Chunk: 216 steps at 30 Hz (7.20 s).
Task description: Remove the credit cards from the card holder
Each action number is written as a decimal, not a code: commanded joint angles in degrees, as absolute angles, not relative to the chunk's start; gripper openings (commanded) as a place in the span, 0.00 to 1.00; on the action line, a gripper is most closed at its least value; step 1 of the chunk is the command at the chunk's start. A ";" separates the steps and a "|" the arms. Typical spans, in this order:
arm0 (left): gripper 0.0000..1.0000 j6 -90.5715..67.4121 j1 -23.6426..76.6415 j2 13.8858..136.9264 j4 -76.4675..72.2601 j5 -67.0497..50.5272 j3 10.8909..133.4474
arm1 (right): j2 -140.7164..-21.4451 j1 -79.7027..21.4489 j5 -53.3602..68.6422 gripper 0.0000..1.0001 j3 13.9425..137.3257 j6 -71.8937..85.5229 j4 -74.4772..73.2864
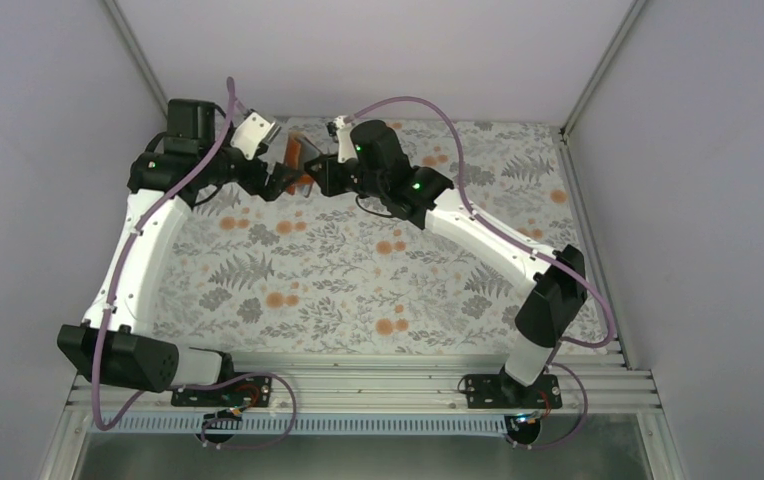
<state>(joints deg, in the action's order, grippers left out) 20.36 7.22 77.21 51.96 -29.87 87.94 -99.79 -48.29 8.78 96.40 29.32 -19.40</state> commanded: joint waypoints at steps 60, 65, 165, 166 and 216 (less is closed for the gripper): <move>0.02 18.15 5.36 72.20 48.76 -46.40 86.24 | -77.87 -47.46 23.55 0.91 82.87 12.19 -10.55; 0.02 18.47 5.36 72.15 48.87 -46.98 86.28 | -81.21 -48.59 19.84 0.86 84.57 12.24 -12.17; 0.11 32.72 8.03 70.94 59.56 -58.50 88.35 | -77.00 -38.40 48.43 0.04 74.16 8.09 -10.00; 0.17 31.52 7.55 70.97 58.49 -56.94 88.16 | -77.13 -38.20 47.44 0.04 74.25 8.58 -10.64; 0.18 27.77 8.16 69.90 53.87 -70.62 77.29 | -81.87 -42.34 50.53 0.04 78.64 6.85 -11.78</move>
<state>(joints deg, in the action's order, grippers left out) 23.97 7.70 71.33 52.27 -63.31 77.45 -83.50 -40.73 44.16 78.26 8.88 -17.39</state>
